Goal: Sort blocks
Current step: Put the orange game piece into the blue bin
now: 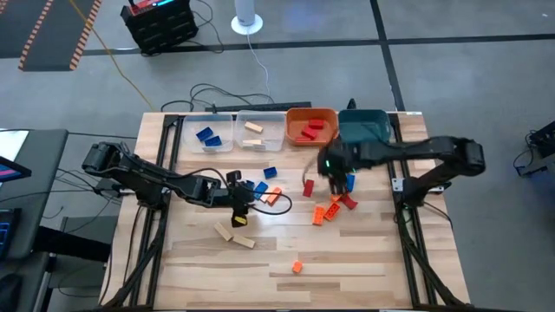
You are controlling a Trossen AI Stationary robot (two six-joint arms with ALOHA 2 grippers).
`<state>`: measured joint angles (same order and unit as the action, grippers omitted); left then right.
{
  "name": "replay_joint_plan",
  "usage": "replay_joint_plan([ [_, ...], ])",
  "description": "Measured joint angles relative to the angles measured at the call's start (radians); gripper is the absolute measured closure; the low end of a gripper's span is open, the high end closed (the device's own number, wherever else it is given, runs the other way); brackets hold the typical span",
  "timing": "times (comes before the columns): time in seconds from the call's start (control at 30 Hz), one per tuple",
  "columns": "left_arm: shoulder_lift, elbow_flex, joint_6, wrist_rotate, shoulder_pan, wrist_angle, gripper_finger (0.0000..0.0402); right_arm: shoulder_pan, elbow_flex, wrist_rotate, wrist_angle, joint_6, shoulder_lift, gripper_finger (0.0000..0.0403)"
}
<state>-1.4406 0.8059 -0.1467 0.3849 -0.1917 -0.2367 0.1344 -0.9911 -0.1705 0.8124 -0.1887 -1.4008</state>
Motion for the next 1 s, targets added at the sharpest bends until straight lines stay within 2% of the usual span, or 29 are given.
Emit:
replay_joint_plan([
  [0.13, 0.000, 0.000, 0.027, -0.001, 0.000, 0.056, 0.0210, -0.126, 0.051, 0.000, 0.000, 0.092, 0.003, 0.0185],
  [0.3, 0.000, 0.000, 0.031, -0.012, 0.000, 0.100, 0.0210, -0.219, 0.054, 0.000, 0.029, 0.116, -0.074, 0.0184],
  [0.57, 0.000, 0.000, -0.025, -0.096, -0.006, 0.110, 0.0210, -0.219, 0.054, -0.004, 0.086, 0.028, -0.179, 0.0184],
  [0.87, 0.002, 0.002, -0.030, -0.095, -0.018, 0.093, 0.0210, -0.196, 0.054, -0.012, 0.076, -0.056, -0.192, 0.0187],
  [1.0, 0.071, 0.035, -0.011, -0.079, -0.064, 0.087, 0.0210, -0.191, 0.054, -0.004, 0.070, -0.056, -0.192, 0.0195],
])
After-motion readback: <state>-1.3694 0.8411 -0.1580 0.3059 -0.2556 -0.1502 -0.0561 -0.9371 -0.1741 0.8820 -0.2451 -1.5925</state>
